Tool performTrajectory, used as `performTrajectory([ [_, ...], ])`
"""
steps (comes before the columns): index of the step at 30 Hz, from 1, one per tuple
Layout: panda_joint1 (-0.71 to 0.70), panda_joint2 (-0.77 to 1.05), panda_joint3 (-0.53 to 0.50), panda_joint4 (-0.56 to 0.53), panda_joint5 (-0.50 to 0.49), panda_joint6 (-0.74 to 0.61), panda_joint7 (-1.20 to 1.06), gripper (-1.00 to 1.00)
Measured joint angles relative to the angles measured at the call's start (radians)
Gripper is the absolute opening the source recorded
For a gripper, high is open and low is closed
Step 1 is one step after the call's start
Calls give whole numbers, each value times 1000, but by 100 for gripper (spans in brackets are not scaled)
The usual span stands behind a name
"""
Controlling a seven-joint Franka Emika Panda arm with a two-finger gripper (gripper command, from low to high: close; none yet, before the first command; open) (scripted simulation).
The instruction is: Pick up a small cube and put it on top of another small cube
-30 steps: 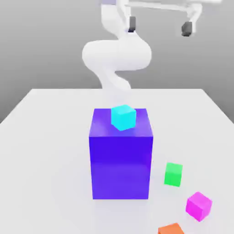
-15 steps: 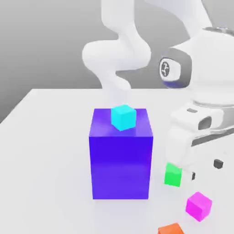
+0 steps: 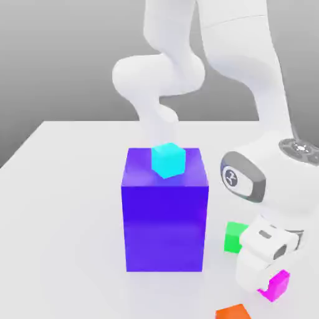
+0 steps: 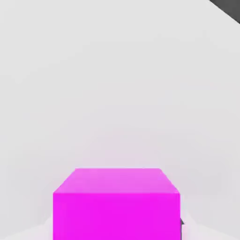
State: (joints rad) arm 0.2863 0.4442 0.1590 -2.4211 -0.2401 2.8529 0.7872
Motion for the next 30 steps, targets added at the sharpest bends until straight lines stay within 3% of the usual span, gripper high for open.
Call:
performTrajectory([
  [6, -51, -181, 70, -53, 74, -128, -92, -100],
  [12, -80, -309, 105, -162, 40, -150, -308, -100],
  [18, -90, -443, 142, -278, 100, -157, -602, -100],
  [27, 62, -629, 55, -448, 309, -168, -1121, -100],
  [30, 70, -566, 52, -458, 310, -95, -1155, -100],
])
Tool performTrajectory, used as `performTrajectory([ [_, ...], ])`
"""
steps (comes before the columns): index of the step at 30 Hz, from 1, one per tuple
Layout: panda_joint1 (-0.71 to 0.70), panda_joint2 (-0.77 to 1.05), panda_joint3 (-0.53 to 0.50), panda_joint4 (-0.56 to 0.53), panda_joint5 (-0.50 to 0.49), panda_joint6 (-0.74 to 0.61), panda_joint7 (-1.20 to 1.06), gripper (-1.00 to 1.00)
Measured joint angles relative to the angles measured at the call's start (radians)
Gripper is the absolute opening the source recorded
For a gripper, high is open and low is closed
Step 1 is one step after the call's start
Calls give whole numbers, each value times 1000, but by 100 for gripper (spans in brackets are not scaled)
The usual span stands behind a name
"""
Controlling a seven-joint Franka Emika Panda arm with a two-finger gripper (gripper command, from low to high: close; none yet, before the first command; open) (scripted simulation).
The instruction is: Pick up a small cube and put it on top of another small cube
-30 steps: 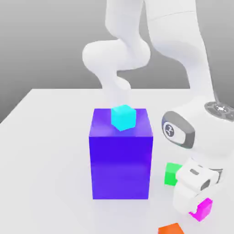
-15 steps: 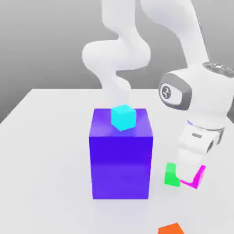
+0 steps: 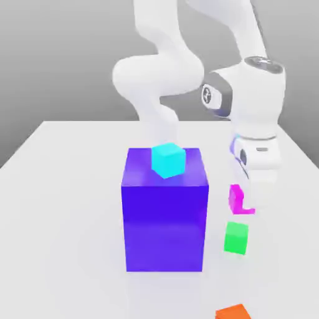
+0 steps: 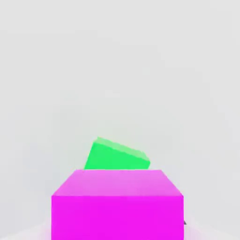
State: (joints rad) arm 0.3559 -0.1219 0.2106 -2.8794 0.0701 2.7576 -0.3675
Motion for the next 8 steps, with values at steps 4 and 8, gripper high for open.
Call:
performTrajectory([
  [4, -11, 139, -13, 4, -83, 132, 53, -100],
  [8, -8, 168, -25, 6, -110, 159, 72, 100],
])
